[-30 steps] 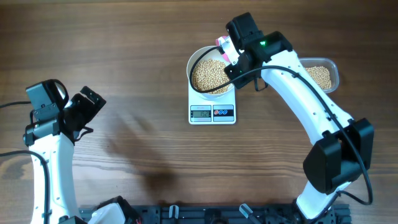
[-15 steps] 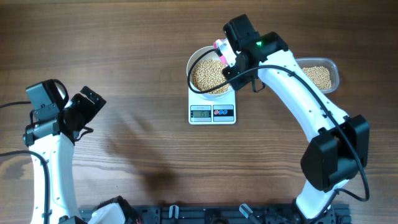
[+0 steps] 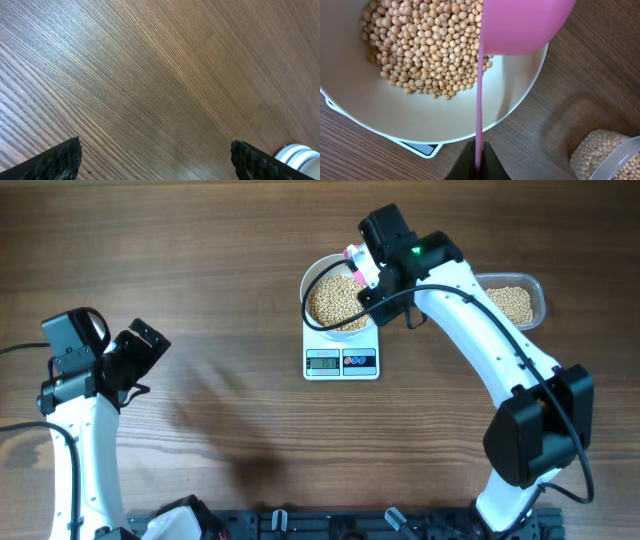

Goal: Scoop item into bowl and weigh 150g on scale
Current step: 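Swing the left gripper right toward the scale display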

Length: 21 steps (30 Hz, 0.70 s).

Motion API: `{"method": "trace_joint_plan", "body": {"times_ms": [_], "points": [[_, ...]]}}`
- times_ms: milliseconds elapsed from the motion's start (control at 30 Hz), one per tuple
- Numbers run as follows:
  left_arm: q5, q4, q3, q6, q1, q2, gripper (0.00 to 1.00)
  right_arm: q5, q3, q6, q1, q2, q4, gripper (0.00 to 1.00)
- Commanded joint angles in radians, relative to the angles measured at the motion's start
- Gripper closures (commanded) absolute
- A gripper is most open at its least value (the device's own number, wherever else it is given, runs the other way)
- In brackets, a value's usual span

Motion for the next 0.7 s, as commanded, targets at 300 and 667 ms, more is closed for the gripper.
{"method": "trace_joint_plan", "body": {"times_ms": [300,667], "points": [[0.177,0.016,-0.003,-0.003,0.006,-0.001,0.0,-0.024,-0.003,-0.014,0.005,0.016,0.011,0.96],[0.779,0.019,-0.003,0.339,-0.212,0.043,0.0,-0.023,-0.003,-0.014,0.005,0.016,-0.005,0.96]]}}
